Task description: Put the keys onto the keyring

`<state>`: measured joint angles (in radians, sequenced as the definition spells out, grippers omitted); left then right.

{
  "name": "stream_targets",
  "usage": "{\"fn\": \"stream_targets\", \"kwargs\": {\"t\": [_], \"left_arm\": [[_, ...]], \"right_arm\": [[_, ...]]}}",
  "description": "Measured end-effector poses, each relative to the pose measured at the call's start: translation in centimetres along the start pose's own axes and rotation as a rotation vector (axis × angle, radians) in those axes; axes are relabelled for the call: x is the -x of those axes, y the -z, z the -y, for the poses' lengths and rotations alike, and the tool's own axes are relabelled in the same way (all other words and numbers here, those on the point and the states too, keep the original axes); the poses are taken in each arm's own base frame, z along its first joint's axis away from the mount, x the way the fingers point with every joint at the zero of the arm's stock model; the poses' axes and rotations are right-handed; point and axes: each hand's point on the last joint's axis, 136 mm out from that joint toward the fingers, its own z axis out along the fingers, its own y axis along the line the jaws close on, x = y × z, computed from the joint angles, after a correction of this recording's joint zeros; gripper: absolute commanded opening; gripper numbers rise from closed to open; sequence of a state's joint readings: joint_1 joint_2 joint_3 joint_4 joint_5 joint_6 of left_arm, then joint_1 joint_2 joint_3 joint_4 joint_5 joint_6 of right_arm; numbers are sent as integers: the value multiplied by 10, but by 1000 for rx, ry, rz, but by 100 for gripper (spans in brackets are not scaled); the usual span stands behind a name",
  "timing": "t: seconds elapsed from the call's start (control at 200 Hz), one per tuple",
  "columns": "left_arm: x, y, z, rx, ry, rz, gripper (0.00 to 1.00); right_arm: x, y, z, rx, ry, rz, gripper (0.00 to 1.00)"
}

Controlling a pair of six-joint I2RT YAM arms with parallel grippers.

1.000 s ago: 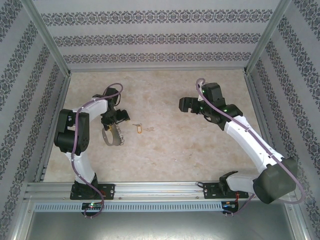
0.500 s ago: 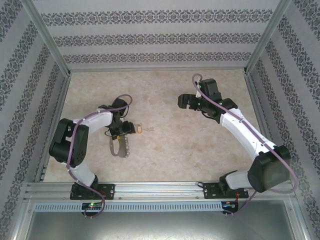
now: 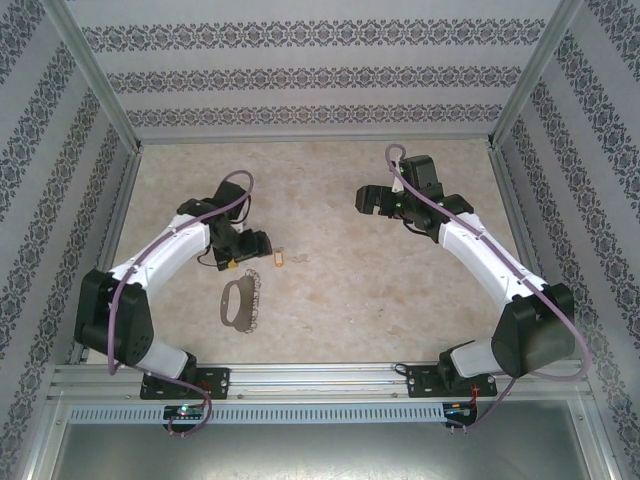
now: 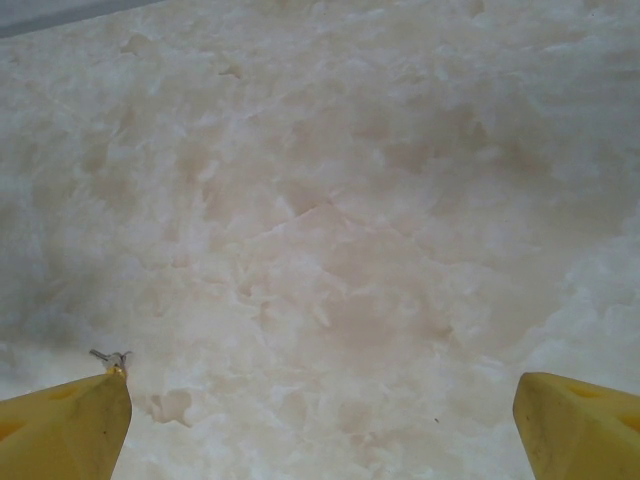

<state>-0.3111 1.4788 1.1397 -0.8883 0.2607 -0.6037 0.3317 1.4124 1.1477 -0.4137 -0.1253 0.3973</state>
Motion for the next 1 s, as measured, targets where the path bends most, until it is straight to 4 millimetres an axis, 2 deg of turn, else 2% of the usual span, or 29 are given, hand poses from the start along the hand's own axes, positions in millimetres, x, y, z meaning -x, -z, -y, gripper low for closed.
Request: {"fn": "stream_targets", "kwargs": {"t": [0.145,0.31,0.445,0.505,0.669,0.769,0.909,1.004], "left_arm": [[-17,2,-12,23,-8,-35,65],[-62,-9,-36,45,3,-130,57],[-91,-18,-44,48,-13,-197,42],[-98,-21,-44,52,-28,-212,39],[-103,-24,-34,39,-83,-211,11],[-103,-26,-31,40,-109,-203,12],[-105,-30,-29,56,-170,-201,34],[-104,-36,-30,88,-208,-212,36]], "right_arm": [[-17,-5,-4,16,8,-39,98],[-42,-9,-2,17,7,-95,98],[-49,-6,1,13,-3,-105,98],[-49,-6,1,13,-4,-105,98],[-52,-6,1,12,-4,-110,98],[-58,-7,2,9,-6,-123,98],[-63,-3,3,10,-9,-125,98],[-63,0,3,11,-17,-120,98]]}}
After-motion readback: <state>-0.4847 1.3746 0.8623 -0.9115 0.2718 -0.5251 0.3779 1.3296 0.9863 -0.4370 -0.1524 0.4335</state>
